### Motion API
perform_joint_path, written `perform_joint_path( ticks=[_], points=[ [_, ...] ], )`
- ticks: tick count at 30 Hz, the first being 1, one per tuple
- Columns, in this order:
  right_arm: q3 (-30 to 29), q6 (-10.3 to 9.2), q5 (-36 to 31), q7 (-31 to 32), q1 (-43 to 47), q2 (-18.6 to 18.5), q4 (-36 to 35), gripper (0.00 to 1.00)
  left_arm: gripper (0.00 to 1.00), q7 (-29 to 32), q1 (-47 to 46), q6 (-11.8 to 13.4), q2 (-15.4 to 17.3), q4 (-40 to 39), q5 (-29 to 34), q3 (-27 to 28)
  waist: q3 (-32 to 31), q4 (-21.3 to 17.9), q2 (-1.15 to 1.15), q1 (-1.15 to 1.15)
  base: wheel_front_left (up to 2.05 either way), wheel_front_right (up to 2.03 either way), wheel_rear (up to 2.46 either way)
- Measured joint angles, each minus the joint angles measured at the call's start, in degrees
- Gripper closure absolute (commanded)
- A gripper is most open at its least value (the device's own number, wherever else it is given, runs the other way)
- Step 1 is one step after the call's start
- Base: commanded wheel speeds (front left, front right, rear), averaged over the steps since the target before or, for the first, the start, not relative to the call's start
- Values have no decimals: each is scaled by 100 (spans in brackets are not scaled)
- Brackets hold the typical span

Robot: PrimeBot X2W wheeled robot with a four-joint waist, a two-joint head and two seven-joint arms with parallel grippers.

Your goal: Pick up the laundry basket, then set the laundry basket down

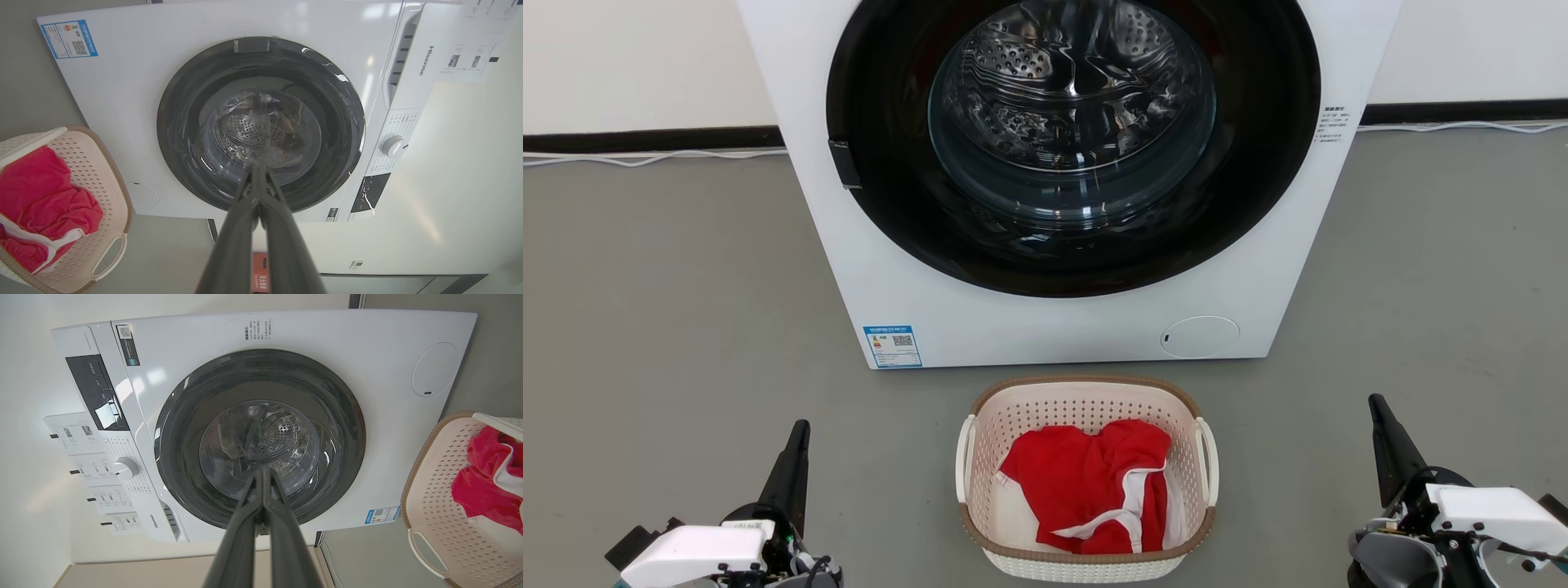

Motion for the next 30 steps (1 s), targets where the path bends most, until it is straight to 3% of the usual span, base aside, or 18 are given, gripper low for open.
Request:
perform_joint_path(
  ticks=[5, 6, 7, 21, 30],
  points=[
    [1, 0, 0, -1, 1, 0, 5, 100, 100, 0, 1, 0, -1, 5, 0, 1, 0, 0, 0, 0, 0, 0, 0],
    [8, -1, -2, -1, 14, 4, 53, 6, 0, -4, 23, 1, -12, 55, 0, 2, 0, 0, 0, 0, 0, 0, 0],
    [14, -2, -2, -2, 38, 18, 125, 0, 0, -10, 62, 1, -27, 126, 0, 2, 0, 0, 0, 0, 0, 0, 0],
    [87, -7, -74, -158, 222, 63, 268, 0, 0, -172, 258, 2, -55, 268, 15, -121, 9, -3, 0, 2, 0, 0, 0],
    [148, -7, -550, -303, 219, 60, 264, 0, 0, -334, 257, 2, -53, 289, 341, -186, 23, -12, 0, 1, 0, 0, 0]
  ],
)
